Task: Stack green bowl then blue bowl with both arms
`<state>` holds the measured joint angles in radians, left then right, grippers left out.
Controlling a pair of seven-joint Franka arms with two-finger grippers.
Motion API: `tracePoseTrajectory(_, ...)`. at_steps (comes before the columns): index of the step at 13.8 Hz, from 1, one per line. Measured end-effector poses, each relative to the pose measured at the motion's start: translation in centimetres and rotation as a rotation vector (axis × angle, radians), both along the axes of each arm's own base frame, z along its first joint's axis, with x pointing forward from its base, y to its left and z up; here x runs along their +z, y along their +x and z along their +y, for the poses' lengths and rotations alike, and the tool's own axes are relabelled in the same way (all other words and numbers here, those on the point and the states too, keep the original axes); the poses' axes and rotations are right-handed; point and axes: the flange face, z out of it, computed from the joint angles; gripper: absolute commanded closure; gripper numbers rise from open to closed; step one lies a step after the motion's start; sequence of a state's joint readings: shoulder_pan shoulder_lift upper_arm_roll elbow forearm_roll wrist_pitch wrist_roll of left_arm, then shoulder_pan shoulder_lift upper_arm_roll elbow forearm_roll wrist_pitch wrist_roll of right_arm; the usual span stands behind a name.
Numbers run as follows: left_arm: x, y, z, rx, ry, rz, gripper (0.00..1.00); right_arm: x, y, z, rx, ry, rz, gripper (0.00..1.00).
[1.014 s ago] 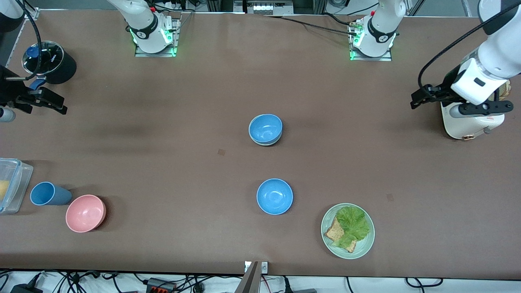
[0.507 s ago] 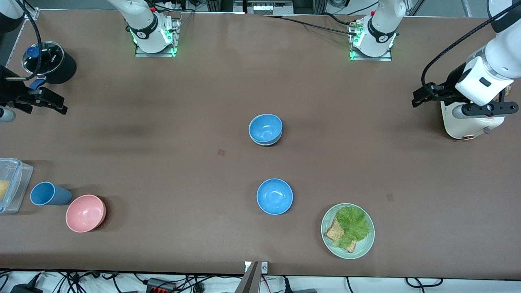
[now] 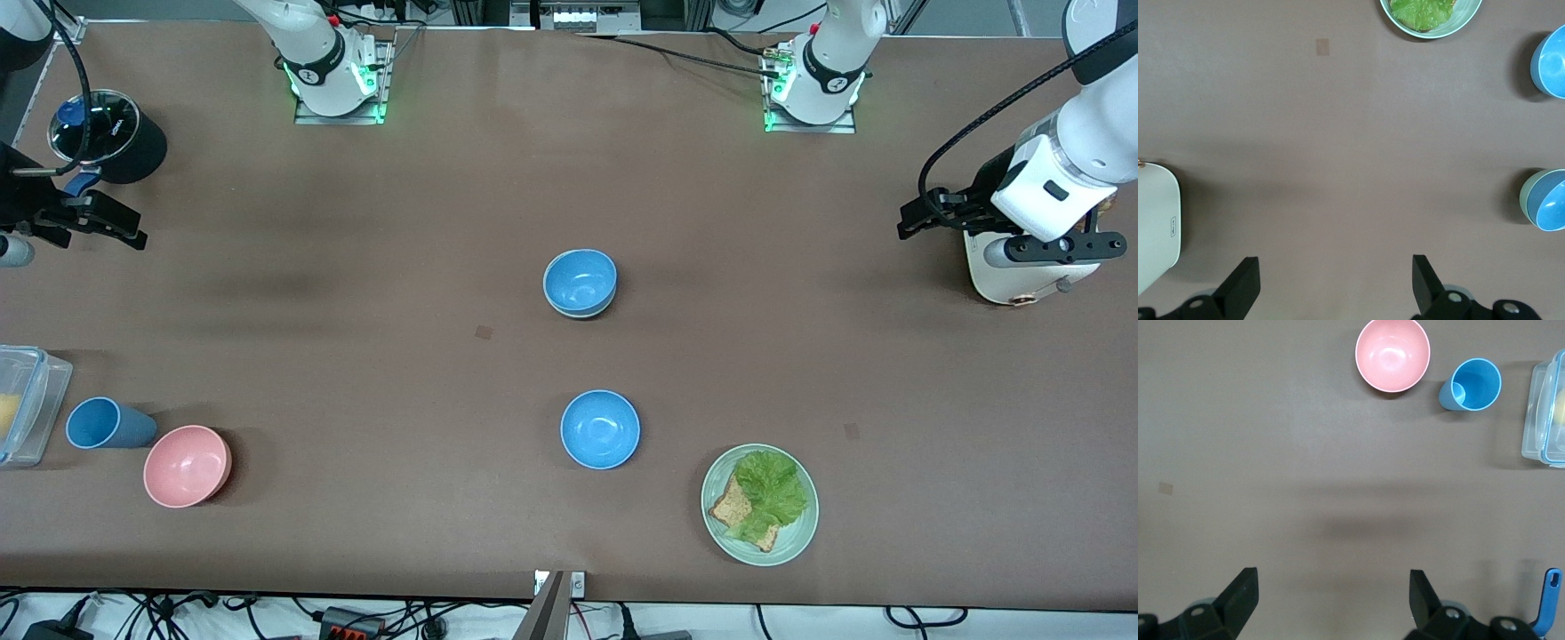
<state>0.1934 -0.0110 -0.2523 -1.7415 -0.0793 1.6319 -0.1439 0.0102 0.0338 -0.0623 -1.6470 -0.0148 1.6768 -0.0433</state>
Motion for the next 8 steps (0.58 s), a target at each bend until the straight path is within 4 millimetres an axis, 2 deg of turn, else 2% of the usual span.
tracePoseTrajectory(4, -0.1, 0.1, -0.1, -0.031, 0.029, -0.002, 0.00, 0.0, 0.0, 0.0, 0.000, 0.000, 0.000, 0.00)
tracePoseTrajectory(8, 0.3, 0.0, -1.9, -0.075, 0.055, -0.012, 0.00, 0.0, 0.0, 0.0, 0.000, 0.000, 0.000, 0.00)
